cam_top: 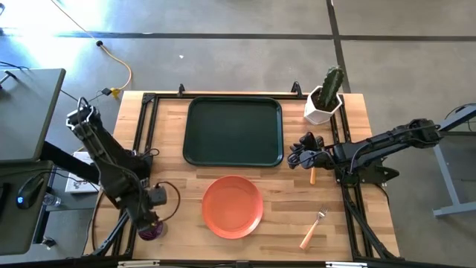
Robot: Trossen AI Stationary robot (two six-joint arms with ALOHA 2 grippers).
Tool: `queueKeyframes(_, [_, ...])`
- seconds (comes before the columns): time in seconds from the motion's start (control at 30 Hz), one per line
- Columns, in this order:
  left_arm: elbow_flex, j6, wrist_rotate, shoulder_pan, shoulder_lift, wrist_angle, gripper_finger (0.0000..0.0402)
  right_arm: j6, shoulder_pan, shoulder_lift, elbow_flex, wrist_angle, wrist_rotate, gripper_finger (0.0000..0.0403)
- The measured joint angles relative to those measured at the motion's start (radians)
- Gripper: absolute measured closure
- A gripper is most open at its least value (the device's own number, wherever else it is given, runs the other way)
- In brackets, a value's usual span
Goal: Pick and place plate/cup/fork/spoon on tray
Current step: Put the glass cup on the top left of the serving tray
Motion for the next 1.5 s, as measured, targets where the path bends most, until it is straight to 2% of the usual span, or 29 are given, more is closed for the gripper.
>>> queueKeyframes(0.27, [0.0,-0.053,0.038,0.006,0.062,-0.009,0.0202,-0.002,0.0,0.0,0.0,0.0,0.013,0.032])
queueKeyframes(0.4, [0.0,-0.054,0.014,0.018,0.068,-0.018,0.0205,-0.008,0.0,0.0,0.0,0.0,0.008,0.032])
queueKeyframes(0.5, [0.0,-0.041,-0.023,0.029,0.068,-0.022,0.0218,0.009,0.0,0.0,0.0,0.001,0.007,0.032])
queueKeyframes(0.77, [0.0,0.058,-0.026,0.07,0.066,-0.023,0.0264,0.006,-0.003,0.0,0.0,0.064,-0.062,0.032])
queueKeyframes(0.9, [0.0,0.058,-0.025,0.079,0.066,-0.02,0.0277,-0.026,-0.003,0.0,0.0,0.075,-0.1,0.032])
queueKeyframes(1.27, [0.0,0.05,-0.029,0.079,0.109,0.002,0.0278,-0.027,-0.003,0.0,0.0,0.075,-0.094,0.032])
queueKeyframes(1.5, [0.0,0.11,-0.001,0.079,0.158,-0.001,0.028,-0.027,-0.003,0.0,0.0,0.071,-0.093,0.032])
